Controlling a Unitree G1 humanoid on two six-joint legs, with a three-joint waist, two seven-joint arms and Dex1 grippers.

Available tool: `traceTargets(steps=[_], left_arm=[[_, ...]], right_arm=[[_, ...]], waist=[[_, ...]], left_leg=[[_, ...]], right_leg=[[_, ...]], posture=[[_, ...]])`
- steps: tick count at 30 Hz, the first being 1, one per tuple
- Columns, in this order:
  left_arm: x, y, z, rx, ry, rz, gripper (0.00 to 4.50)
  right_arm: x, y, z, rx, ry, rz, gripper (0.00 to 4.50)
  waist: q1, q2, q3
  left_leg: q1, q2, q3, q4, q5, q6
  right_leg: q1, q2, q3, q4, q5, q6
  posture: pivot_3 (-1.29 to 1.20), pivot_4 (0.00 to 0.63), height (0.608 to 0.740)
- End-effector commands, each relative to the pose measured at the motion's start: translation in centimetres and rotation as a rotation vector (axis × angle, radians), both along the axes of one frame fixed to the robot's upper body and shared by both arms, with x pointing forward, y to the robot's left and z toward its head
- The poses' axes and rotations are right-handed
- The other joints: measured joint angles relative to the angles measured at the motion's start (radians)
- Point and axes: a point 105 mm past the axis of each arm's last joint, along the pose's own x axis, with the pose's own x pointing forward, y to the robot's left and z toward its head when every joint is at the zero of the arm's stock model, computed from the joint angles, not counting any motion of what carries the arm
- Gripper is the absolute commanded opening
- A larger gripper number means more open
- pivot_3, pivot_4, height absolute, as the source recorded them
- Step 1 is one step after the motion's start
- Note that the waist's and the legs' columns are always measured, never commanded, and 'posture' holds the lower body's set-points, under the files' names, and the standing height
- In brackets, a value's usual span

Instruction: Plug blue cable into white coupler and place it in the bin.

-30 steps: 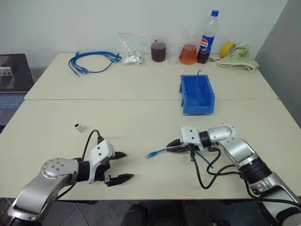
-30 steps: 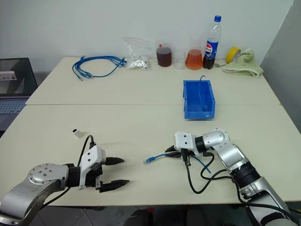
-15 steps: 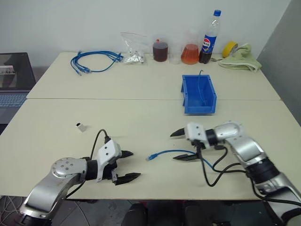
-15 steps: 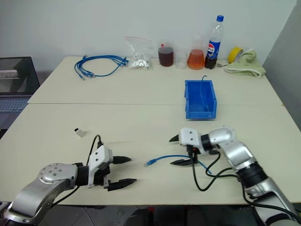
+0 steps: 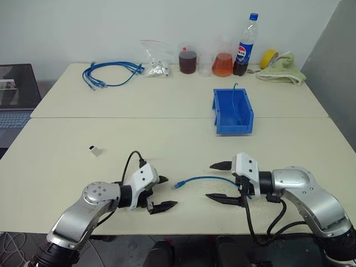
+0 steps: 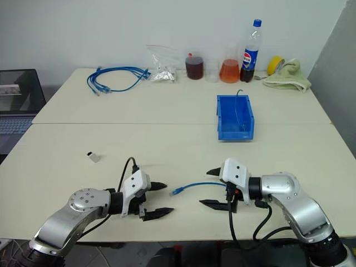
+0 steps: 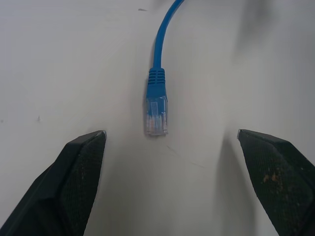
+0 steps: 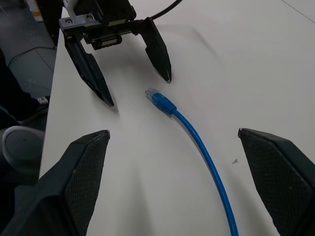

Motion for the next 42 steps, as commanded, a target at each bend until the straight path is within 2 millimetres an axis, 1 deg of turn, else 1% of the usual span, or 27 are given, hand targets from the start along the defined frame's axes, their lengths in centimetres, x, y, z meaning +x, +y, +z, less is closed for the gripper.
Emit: traceTargets(steps=[1, 5, 9, 13, 15, 17, 18, 20, 24, 26, 31, 33, 35, 37, 42], left_arm=[[-0.1, -0.2, -1.4, 0.033, 0.060, 0.015, 3.73], [-0.4, -0.6, -2.1, 0.048, 0.113, 0.007, 2.88], [-1.5, -1.1, -2.7, 0.051, 0.167, -0.032, 2.11], [-2.4, -2.1, -2.9, 0.047, 0.173, -0.079, 1.15], [-2.6, -2.5, -2.8, 0.043, 0.174, -0.089, 0.80], [-2.8, -2.6, -2.9, 0.045, 0.175, -0.092, 0.32], [-2.9, -2.6, -3.0, 0.046, 0.176, -0.093, 0.22], [-2.9, -2.6, -3.2, 0.054, 0.163, -0.088, 0.22], [-1.9, -2.5, -2.9, 0.054, 0.108, -0.057, 0.22], [-1.4, -2.7, -2.5, 0.041, 0.074, -0.052, 0.22], [0.0, -2.8, -1.0, -0.047, 0.009, -0.024, 0.22], [0.4, -2.7, -0.4, -0.081, -0.010, -0.031, 0.22], [1.2, -2.6, 0.5, -0.126, -0.028, -0.023, 0.22], [1.7, -2.7, 1.3, -0.164, -0.046, -0.022, 0.22], [1.4, -3.1, 2.7, -0.246, -0.031, -0.061, 0.22]], right_arm=[[-0.3, -0.1, 1.1, 0.016, -0.047, -0.021, 4.50], [-0.3, -0.2, 1.1, 0.015, -0.057, -0.042, 4.50], [-0.2, -0.5, 1.3, 0.012, -0.075, -0.058, 4.50], [-0.2, -0.7, 1.4, 0.010, -0.093, -0.081, 4.50], [-0.3, -0.8, 1.4, 0.012, -0.095, -0.087, 4.50], [-0.3, -0.8, 1.4, 0.013, -0.098, -0.092, 4.50], [-0.3, -0.8, 1.4, 0.016, -0.100, -0.098, 4.50], [-0.5, -0.9, 1.3, 0.022, -0.099, -0.101, 4.50], [-0.9, -1.0, 1.1, 0.027, -0.090, -0.091, 4.50], [-1.3, -1.0, 1.1, 0.059, -0.053, -0.084, 4.50], [-2.6, -0.9, 2.2, 0.186, 0.047, -0.047, 4.50], [-3.4, -1.3, 2.3, 0.200, 0.096, -0.023, 4.50], [-4.3, -1.5, 2.0, 0.215, 0.151, -0.007, 4.50], [-4.7, -1.6, 1.4, 0.220, 0.193, -0.015, 4.50], [-4.4, -1.2, -0.2, 0.247, 0.232, -0.074, 4.50]], waist=[[0.001, 0.000, 0.000], [0.004, 0.000, 0.000], [0.003, 0.000, -0.001], [0.003, 0.000, -0.001], [0.003, 0.000, -0.001], [0.003, 0.000, -0.001], [0.003, 0.000, -0.001], [0.003, 0.000, -0.001], [0.004, 0.000, -0.001], [0.005, 0.000, -0.001], [0.007, 0.000, -0.001], [0.007, 0.000, -0.001], [0.007, 0.000, -0.001], [0.005, -0.001, 0.000], [-0.002, -0.001, 0.000]], left_leg=[[0.000, 0.000, 0.000, 0.000, 0.000, 0.000], [0.000, 0.000, 0.000, 0.000, 0.000, 0.000], [0.000, 0.000, 0.000, 0.000, 0.000, 0.000], [0.001, 0.000, 0.000, 0.000, 0.000, 0.000], [0.000, 0.000, 0.000, 0.000, 0.000, 0.000], [0.000, 0.000, 0.000, 0.000, 0.000, 0.000], [0.000, 0.000, 0.000, 0.000, 0.000, 0.000], [0.000, 0.000, 0.000, 0.000, 0.000, 0.000], [0.000, 0.000, 0.000, 0.000, 0.000, 0.000], [0.001, 0.000, 0.000, 0.000, 0.000, 0.000], [0.001, 0.000, 0.000, 0.000, 0.000, 0.000], [0.001, 0.000, 0.000, 0.000, 0.000, 0.000], [0.000, 0.000, -0.001, 0.000, 0.000, 0.000], [0.000, 0.000, -0.001, 0.000, 0.000, 0.000], [0.000, 0.000, 0.000, 0.000, 0.000, 0.000]], right_leg=[[0.000, 0.000, 0.000, 0.000, 0.000, 0.000], [0.001, -0.001, 0.000, -0.001, 0.000, 0.000], [0.001, -0.001, 0.000, -0.001, 0.000, 0.000], [0.001, -0.001, 0.000, -0.001, 0.000, 0.000], [0.001, -0.001, 0.000, -0.002, 0.000, 0.000], [0.001, -0.001, 0.001, -0.002, 0.000, 0.000], [0.001, -0.001, 0.001, -0.002, 0.000, 0.000], [0.001, -0.001, 0.000, -0.002, 0.000, 0.000], [0.002, -0.001, 0.000, -0.002, 0.000, 0.000], [0.002, -0.001, 0.000, -0.002, 0.000, 0.000], [0.002, -0.001, 0.000, -0.002, 0.000, 0.000], [0.002, -0.001, 0.000, -0.002, 0.000, 0.000], [0.002, -0.001, -0.001, -0.002, 0.000, 0.000], [0.002, -0.001, -0.001, -0.002, 0.000, 0.000], [0.001, 0.000, 0.000, -0.001, 0.000, 0.000]], posture=[[0.00, 0.150, 0.740], [0.00, 0.150, 0.740], [0.00, 0.150, 0.740], [0.00, 0.150, 0.740], [0.00, 0.150, 0.740], [0.00, 0.150, 0.740], [0.00, 0.150, 0.740], [0.00, 0.150, 0.740], [0.00, 0.150, 0.740], [0.00, 0.150, 0.740], [0.00, 0.150, 0.740], [0.00, 0.150, 0.740], [0.00, 0.150, 0.740], [0.00, 0.150, 0.740], [0.00, 0.150, 0.740]])
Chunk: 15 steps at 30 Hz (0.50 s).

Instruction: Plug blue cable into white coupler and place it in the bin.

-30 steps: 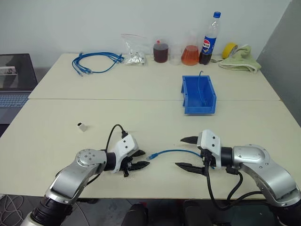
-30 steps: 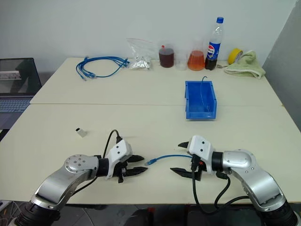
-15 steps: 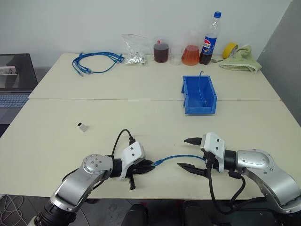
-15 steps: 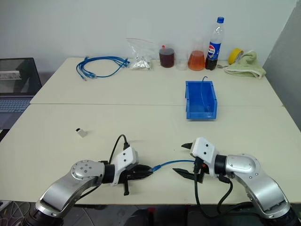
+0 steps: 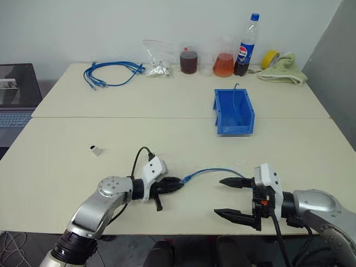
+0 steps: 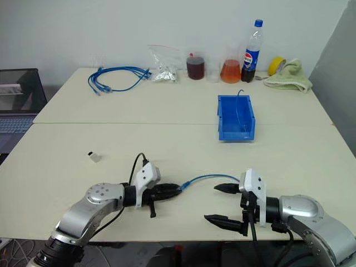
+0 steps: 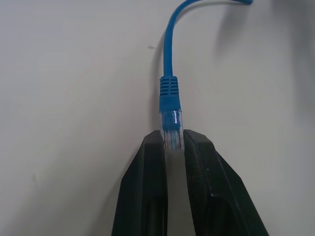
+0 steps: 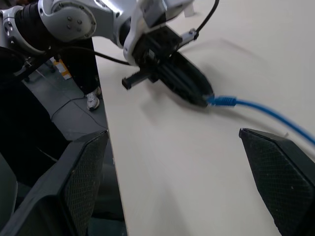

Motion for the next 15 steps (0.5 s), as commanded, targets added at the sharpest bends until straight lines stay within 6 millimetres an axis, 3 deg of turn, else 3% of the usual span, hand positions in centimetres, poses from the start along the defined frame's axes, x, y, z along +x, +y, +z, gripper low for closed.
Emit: traceTargets(steps=[1, 9, 15], left_arm=[[-0.4, -0.3, 1.6, -0.066, -0.016, -0.049, 0.22], [-0.4, -0.4, 3.4, -0.156, 0.029, -0.065, 0.22], [-1.0, -0.6, 4.1, -0.202, 0.102, -0.094, 0.22]], right_arm=[[0.2, 0.7, -0.2, 0.042, -0.001, -0.036, 4.50], [1.3, 1.0, -0.2, 0.149, 0.046, -0.123, 4.50], [1.7, 1.1, -0.1, 0.269, 0.193, -0.172, 4.50]], waist=[[-0.003, 0.000, 0.000], [0.000, 0.000, 0.000], [-0.001, 0.000, 0.000]], left_leg=[[0.000, 0.000, 0.000, 0.000, 0.000, 0.000], [0.000, 0.000, 0.000, 0.000, 0.000, 0.000], [0.000, 0.000, 0.000, 0.000, 0.000, 0.000]], right_leg=[[0.000, 0.000, 0.000, 0.000, 0.000, 0.000], [0.000, 0.001, 0.000, 0.000, 0.000, 0.000], [-0.001, 0.001, 0.001, 0.000, 0.000, 0.000]], posture=[[0.00, 0.150, 0.740], [0.00, 0.150, 0.740], [0.00, 0.150, 0.740]])
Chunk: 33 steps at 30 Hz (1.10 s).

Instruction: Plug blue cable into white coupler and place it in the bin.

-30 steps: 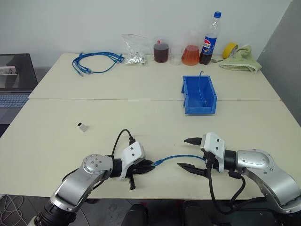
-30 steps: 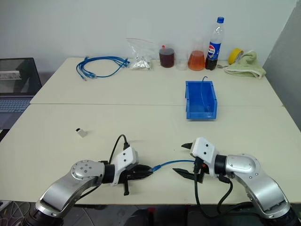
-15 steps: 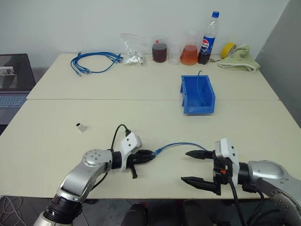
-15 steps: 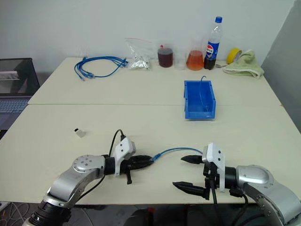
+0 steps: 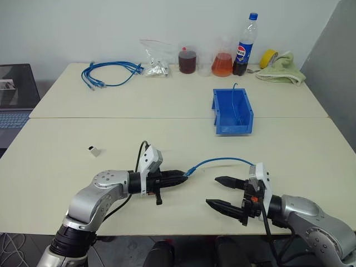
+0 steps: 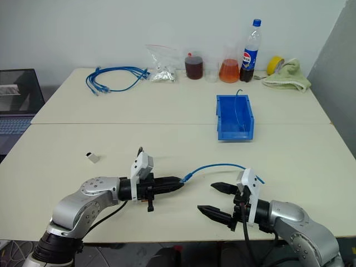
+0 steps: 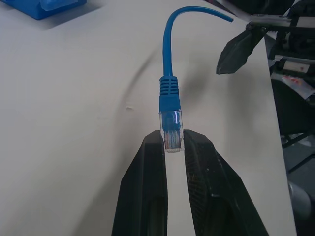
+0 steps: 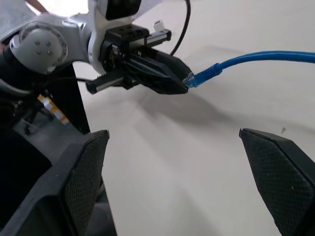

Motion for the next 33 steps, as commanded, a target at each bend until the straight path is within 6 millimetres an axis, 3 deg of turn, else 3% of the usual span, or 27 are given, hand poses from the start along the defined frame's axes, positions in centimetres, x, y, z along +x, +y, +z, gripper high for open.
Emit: traceTargets(steps=[1, 14, 22, 33], left_arm=[[-0.6, -0.4, 1.7, -0.043, -0.011, -0.048, 0.22], [-1.5, -0.4, 2.9, -0.091, 0.029, -0.088, 0.22], [-1.6, -0.1, 2.6, -0.106, 0.045, -0.095, 0.22], [-2.1, -0.3, 3.3, -0.135, 0.085, -0.124, 0.22]], right_arm=[[0.3, 0.3, 1.1, 0.092, 0.038, -0.010, 4.50], [2.0, 1.4, 1.7, 0.151, 0.032, 0.035, 4.50], [1.5, 2.7, 2.4, 0.198, 0.046, 0.101, 4.50], [2.3, 3.4, 2.6, 0.205, 0.027, 0.130, 4.50]], waist=[[0.000, 0.000, 0.000], [-0.001, 0.000, 0.000], [-0.001, 0.000, 0.000], [-0.002, 0.000, 0.000]], left_leg=[[0.000, 0.000, 0.000, 0.000, 0.000, 0.000], [0.000, 0.000, 0.001, 0.000, 0.000, 0.000], [0.000, 0.000, 0.000, 0.000, 0.000, 0.000], [0.000, 0.000, 0.001, 0.000, 0.000, 0.000]], right_leg=[[0.000, 0.000, 0.000, 0.000, 0.000, 0.000], [-0.001, 0.001, 0.000, 0.000, 0.000, 0.000], [-0.001, 0.001, 0.000, 0.000, 0.000, 0.000], [-0.002, 0.001, 0.001, 0.000, 0.000, 0.000]], posture=[[0.00, 0.150, 0.740], [0.00, 0.150, 0.740], [0.00, 0.150, 0.740], [0.00, 0.150, 0.740]])
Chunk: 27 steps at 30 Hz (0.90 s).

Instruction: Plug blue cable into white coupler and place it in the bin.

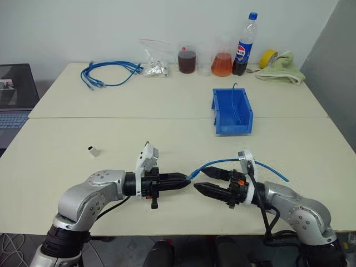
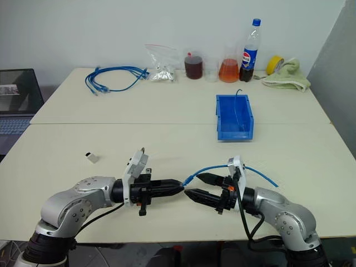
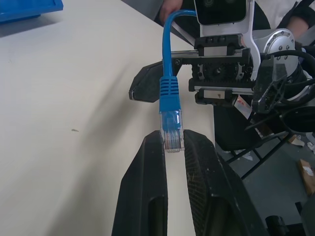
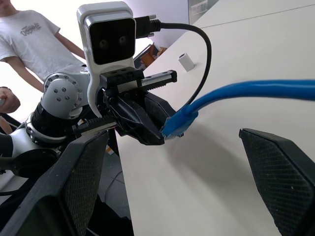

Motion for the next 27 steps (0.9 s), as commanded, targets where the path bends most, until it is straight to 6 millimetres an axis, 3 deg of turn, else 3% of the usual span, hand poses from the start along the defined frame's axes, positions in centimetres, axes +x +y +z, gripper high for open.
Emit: traceTargets(steps=[1, 9, 19, 21, 27], left_arm=[[-0.32, -0.03, 1.51, -0.033, -0.020, -0.020, 0.22], [-0.40, -0.18, 2.02, -0.039, -0.002, -0.027, 0.22], [-0.62, -0.61, 2.39, -0.035, 0.010, -0.048, 0.22], [-0.71, -0.63, 2.36, -0.030, 0.013, -0.053, 0.22], [-0.85, -0.57, 2.27, -0.020, 0.018, -0.056, 0.22]], right_arm=[[0.07, 0.42, 1.04, 0.028, -0.044, 0.024, 4.50], [0.07, 0.57, 1.28, 0.041, -0.043, 0.040, 4.50], [-0.11, 1.04, 1.63, 0.059, -0.043, 0.059, 2.62], [-0.10, 1.05, 1.71, 0.065, -0.043, 0.059, 1.98], [-0.05, 0.99, 1.85, 0.080, -0.034, 0.055, 0.76]], waist=[[0.000, 0.000, 0.000], [0.000, 0.000, 0.000], [0.000, 0.000, 0.000], [0.000, 0.000, 0.000], [0.000, 0.000, 0.000]], left_leg=[[0.000, 0.000, 0.000, 0.000, 0.000, 0.000], [0.000, 0.000, 0.000, 0.000, 0.000, 0.000], [0.000, 0.000, 0.000, 0.000, 0.000, 0.000], [0.000, 0.000, 0.000, 0.000, 0.000, 0.000], [0.000, 0.000, 0.000, 0.000, 0.000, 0.000]], right_leg=[[0.000, 0.000, 0.000, 0.000, 0.000, 0.000], [0.000, 0.000, 0.000, 0.000, 0.000, 0.000], [-0.001, 0.000, 0.000, 0.000, 0.000, 0.000], [-0.001, 0.000, 0.000, 0.000, 0.000, 0.000], [-0.001, 0.000, 0.000, 0.000, 0.000, 0.000]], posture=[[0.00, 0.150, 0.740], [0.00, 0.150, 0.740], [0.00, 0.150, 0.740], [0.00, 0.150, 0.740], [0.00, 0.150, 0.740]])
